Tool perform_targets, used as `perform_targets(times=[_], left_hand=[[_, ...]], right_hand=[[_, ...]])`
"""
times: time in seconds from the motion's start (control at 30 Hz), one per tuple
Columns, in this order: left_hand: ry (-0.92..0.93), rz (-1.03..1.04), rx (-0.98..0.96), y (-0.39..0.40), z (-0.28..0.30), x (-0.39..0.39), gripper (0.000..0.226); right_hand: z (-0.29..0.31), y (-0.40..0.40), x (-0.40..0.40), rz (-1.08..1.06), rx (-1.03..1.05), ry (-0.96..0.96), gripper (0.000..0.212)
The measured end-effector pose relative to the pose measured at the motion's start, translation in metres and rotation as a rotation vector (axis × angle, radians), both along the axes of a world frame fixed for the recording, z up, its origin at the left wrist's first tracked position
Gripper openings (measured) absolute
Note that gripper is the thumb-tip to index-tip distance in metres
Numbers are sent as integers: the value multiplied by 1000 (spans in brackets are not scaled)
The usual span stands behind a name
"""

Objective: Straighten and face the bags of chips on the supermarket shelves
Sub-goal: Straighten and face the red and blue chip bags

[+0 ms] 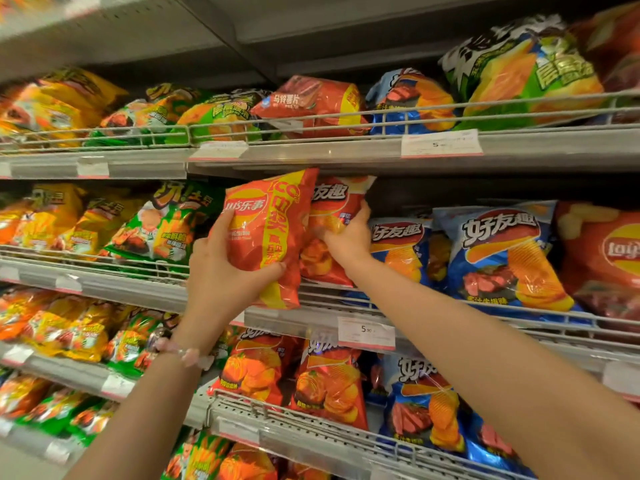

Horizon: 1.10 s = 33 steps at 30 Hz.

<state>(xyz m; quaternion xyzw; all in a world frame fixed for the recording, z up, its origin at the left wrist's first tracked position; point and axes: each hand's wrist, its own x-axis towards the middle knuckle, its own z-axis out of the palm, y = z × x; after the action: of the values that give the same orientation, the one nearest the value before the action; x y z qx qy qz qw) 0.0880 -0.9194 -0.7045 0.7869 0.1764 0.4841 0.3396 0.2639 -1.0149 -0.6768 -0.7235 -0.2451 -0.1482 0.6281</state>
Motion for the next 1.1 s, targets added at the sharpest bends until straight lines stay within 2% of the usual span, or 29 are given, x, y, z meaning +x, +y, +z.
perform_targets(times=[0.23, 0.37, 0.5, 0.57, 0.67, 0.73, 0.93, 1.1], left_hand=[[-27, -25, 34, -8, -16, 8, 110], [-41, -43, 45, -13, -20, 11, 110], [-88, -103, 27, -28, -23, 15, 112], [-95, -123, 29, -40, -24, 19, 111], [-93, -174, 36, -63, -28, 28, 112], [-85, -213, 63, -81, -30, 34, 112], [11, -289, 142, -129, -24, 48, 117], [62, -375, 195, -156, -21, 57, 122]], right_hand=[[-17, 8, 16, 61, -162, 82, 108], [-8, 3, 10, 128, -257, 145, 99], [-1, -28, -22, 167, 51, 81, 71], [-1, -52, -43, 274, 128, 152, 76], [-4, -84, -68, 435, 9, 285, 96], [-6, -99, -72, 417, -31, 320, 101], [-4, -140, -62, 248, 63, 329, 107], [-2, -172, -53, 118, 94, 308, 95]])
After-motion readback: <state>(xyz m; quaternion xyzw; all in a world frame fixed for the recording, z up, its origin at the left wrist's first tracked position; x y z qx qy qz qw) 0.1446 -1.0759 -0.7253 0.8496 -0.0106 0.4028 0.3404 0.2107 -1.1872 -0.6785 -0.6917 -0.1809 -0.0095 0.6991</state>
